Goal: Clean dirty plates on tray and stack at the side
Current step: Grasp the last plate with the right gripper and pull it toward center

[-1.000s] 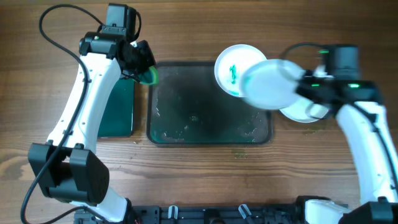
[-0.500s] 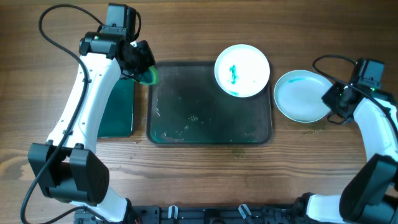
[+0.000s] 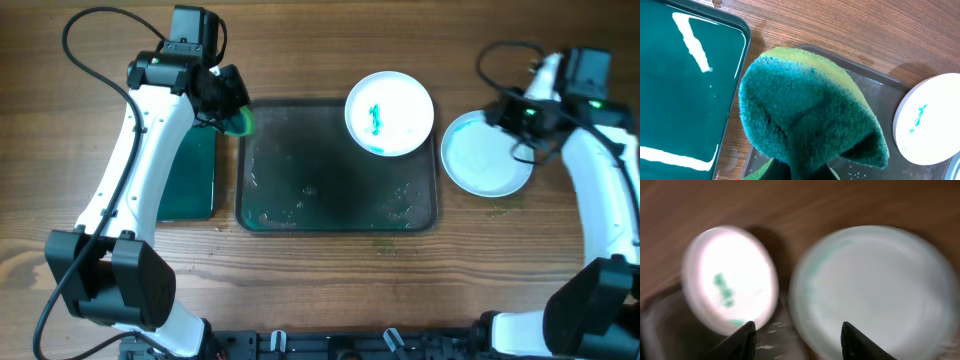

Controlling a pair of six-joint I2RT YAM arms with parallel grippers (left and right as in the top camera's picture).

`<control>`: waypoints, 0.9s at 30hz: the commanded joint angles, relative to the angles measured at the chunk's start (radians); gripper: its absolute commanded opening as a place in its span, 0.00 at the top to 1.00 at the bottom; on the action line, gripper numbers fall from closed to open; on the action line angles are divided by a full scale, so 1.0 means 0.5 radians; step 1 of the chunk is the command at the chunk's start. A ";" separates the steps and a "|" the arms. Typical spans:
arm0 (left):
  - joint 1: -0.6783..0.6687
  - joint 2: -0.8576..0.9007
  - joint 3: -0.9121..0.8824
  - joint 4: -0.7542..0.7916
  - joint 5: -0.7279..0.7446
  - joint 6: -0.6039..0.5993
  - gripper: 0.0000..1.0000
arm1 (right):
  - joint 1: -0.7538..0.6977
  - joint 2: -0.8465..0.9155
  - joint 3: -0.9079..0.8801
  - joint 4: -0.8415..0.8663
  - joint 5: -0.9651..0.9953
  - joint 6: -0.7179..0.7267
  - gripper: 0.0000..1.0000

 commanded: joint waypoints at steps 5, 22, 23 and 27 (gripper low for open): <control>-0.010 0.007 0.014 0.009 -0.014 -0.034 0.96 | 0.381 0.345 0.013 0.002 0.122 0.479 0.57; -0.010 0.007 0.014 0.004 -0.014 -0.034 0.96 | 0.671 0.869 0.012 0.257 0.180 0.384 0.82; -0.010 0.007 0.014 0.004 -0.014 -0.034 0.96 | 0.688 0.862 0.014 0.233 0.123 0.348 0.81; -0.010 0.007 0.014 0.004 -0.014 -0.034 0.96 | 0.768 0.843 0.014 0.020 -0.058 0.304 0.81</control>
